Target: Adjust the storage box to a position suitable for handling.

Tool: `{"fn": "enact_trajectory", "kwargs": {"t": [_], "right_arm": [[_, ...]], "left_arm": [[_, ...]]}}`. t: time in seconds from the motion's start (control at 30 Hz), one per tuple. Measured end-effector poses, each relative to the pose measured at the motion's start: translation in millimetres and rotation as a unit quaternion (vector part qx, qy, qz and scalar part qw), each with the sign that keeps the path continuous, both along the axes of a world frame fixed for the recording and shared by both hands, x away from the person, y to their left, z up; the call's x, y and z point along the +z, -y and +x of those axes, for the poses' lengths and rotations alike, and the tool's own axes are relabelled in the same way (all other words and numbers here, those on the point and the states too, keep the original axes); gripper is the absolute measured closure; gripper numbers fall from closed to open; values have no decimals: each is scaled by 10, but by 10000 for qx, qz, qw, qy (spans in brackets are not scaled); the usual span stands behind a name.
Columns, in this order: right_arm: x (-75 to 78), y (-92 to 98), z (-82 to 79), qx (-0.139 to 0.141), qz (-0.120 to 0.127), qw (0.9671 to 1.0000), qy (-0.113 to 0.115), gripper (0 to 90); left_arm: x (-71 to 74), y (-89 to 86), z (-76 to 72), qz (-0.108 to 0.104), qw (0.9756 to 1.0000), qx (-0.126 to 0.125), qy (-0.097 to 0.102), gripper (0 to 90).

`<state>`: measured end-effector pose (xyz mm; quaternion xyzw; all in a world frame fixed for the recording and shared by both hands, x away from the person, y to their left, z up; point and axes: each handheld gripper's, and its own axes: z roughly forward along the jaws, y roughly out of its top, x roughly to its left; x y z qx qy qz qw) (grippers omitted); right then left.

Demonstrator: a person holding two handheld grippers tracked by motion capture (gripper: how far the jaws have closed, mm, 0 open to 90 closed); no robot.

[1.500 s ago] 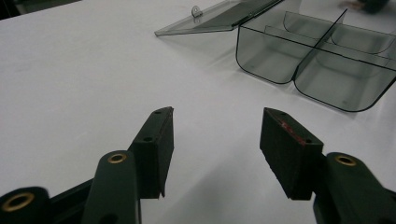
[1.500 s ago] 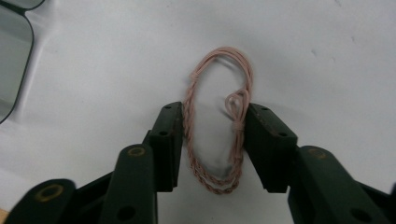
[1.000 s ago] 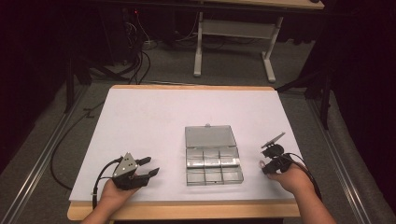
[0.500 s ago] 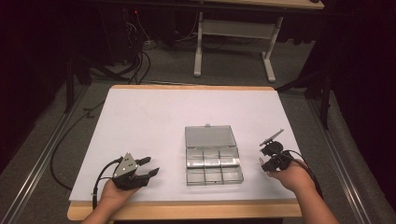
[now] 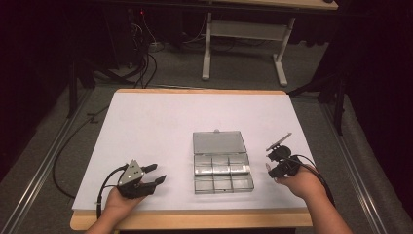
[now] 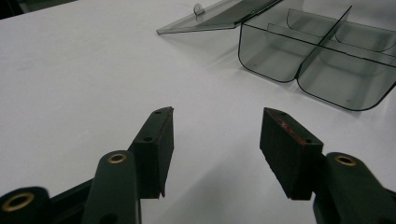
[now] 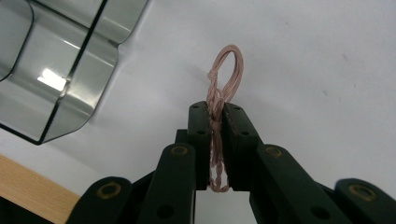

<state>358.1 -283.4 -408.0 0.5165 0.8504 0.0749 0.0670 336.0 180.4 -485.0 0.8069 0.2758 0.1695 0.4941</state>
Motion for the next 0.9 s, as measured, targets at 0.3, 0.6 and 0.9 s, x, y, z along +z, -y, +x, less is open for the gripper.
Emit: {"fn": "enact_trajectory", "kwargs": {"t": [0.3, 0.6, 0.9], "right_arm": [[37, -91, -57, 116, -21, 9999, -116, 827], [207, -168, -75, 306, -7, 9995, -91, 827], [262, -288, -76, 436, -14, 9990, -88, 828]], "left_arm": [[1, -3, -3, -9, 10000, -8, 9, 450], [0, -2, -1, -9, 10000, -16, 4, 451], [1, -5, -2, -23, 10000, -22, 3, 451]]}}
